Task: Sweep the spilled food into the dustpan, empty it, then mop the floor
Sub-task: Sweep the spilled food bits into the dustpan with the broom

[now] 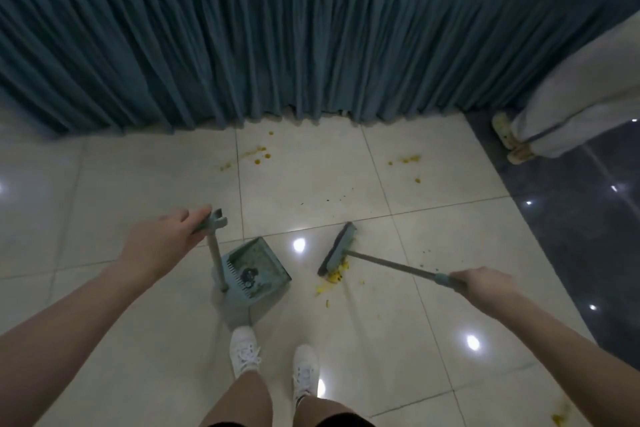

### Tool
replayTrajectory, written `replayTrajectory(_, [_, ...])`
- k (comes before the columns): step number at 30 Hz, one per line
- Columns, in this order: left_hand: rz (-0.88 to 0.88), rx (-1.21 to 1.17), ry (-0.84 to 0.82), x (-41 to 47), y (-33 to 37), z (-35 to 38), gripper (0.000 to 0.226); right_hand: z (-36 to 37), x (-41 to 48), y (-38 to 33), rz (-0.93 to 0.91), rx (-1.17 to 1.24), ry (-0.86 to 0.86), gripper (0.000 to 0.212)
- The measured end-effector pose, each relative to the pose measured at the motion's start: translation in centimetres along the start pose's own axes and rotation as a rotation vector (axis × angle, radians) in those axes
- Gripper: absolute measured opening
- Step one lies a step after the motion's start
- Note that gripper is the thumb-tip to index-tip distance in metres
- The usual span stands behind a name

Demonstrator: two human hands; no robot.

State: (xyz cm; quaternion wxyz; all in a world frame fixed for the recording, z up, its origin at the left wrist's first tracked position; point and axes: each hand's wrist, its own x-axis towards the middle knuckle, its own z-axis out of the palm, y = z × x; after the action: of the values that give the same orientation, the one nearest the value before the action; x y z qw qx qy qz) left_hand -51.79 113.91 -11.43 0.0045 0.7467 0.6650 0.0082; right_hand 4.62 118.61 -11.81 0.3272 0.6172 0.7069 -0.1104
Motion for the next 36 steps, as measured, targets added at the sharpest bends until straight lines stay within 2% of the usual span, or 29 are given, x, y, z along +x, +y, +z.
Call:
replayTrajectory(5, [0.127,-0.067,-0.01,4.2,-2.7,0.1,0.046,-2.3,-0.4,-3.7,0.076,0.118,0.034,0.029])
replayTrajectory(9, [0.073,-0.142,-0.017,7.1,-6.2,1.3,0.039,-5.3,2.1,-8.9,0.09,0.222,0.06,0.03])
replayTrajectory(11, [0.091,-0.159,-0.048,8.0,-7.5,2.0,0.047,-6.7,3.9,-11.9,0.094,0.254,0.076,0.03])
replayTrajectory(15, [0.147,-0.121,-0.015,9.5,-8.7,1.7,0.052,-9.3,8.1,-17.0,0.082,0.295,0.096,0.026])
replayTrajectory(19, [0.165,-0.054,-0.012,11.6,-9.3,0.8,0.051,-11.2,13.1,-19.3,0.079,0.279,0.082,0.024])
replayTrajectory(23, [0.215,0.034,0.002,14.8,-9.5,0.3,0.043,-11.8,16.9,-19.3,0.09,0.17,0.043,0.029])
replayTrajectory(26, [0.24,-0.01,-0.029,18.1,-9.0,0.2,0.038,-11.2,18.0,-17.6,0.12,0.137,-0.012,0.03])
replayTrajectory(32, [0.353,0.018,-0.05,24.3,-7.6,0.1,0.061,-8.3,16.9,-12.1,0.288,0.22,-0.081,0.03])
replayTrajectory(36, [0.434,0.042,-0.064,28.0,-6.8,0.5,0.051,-6.1,14.9,-11.3,0.436,0.351,-0.133,0.026])
